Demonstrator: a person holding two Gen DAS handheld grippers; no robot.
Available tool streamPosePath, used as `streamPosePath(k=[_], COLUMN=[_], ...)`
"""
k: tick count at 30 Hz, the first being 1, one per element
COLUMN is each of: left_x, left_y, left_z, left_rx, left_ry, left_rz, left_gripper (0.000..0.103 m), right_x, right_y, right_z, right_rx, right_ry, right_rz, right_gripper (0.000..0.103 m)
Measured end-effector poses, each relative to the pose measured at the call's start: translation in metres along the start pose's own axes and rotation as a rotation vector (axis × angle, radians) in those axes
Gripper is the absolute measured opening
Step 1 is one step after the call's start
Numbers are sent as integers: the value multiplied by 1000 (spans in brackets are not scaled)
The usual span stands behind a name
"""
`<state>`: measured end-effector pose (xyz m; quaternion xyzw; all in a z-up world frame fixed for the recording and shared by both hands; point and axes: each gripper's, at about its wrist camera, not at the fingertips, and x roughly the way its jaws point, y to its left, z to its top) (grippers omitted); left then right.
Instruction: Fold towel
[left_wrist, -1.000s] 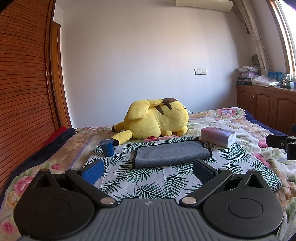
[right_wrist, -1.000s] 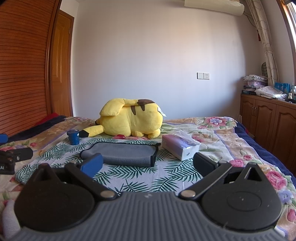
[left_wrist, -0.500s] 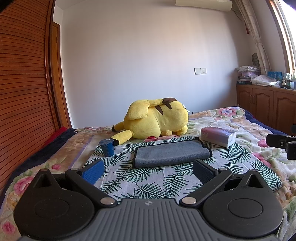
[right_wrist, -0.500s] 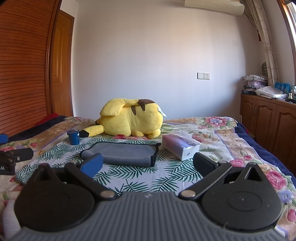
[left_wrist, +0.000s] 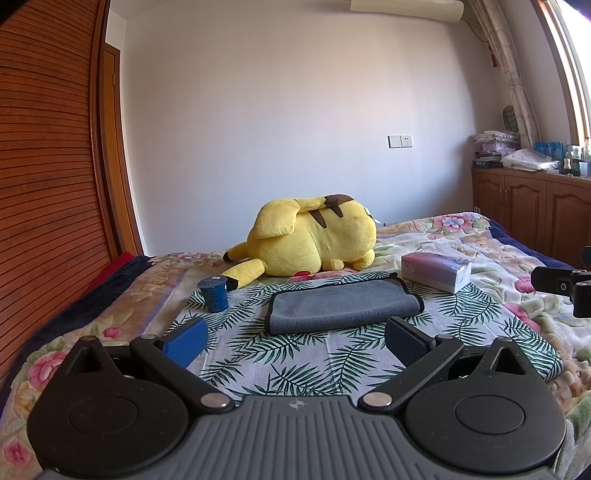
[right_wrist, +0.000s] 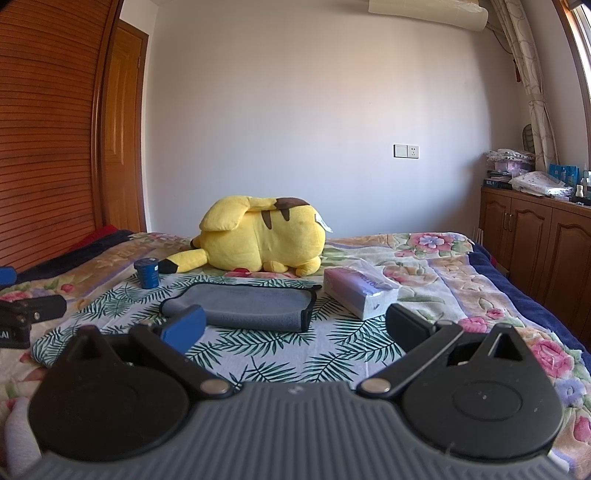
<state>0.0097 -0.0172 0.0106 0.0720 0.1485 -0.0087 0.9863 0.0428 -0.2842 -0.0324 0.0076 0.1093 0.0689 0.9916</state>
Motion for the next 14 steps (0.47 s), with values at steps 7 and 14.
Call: streamPosePath(k=[7,14], left_x=[0,0], left_y=[0,0], left_z=[0,0], left_rx=[0,1], left_ry=[0,0], left_rz=[-1,0], left_gripper=[103,103], right_x=[0,0], right_y=[0,0], right_z=[0,0], right_rx=[0,1], right_ry=[0,0], right_rz=[0,-1], right_gripper=[103,103])
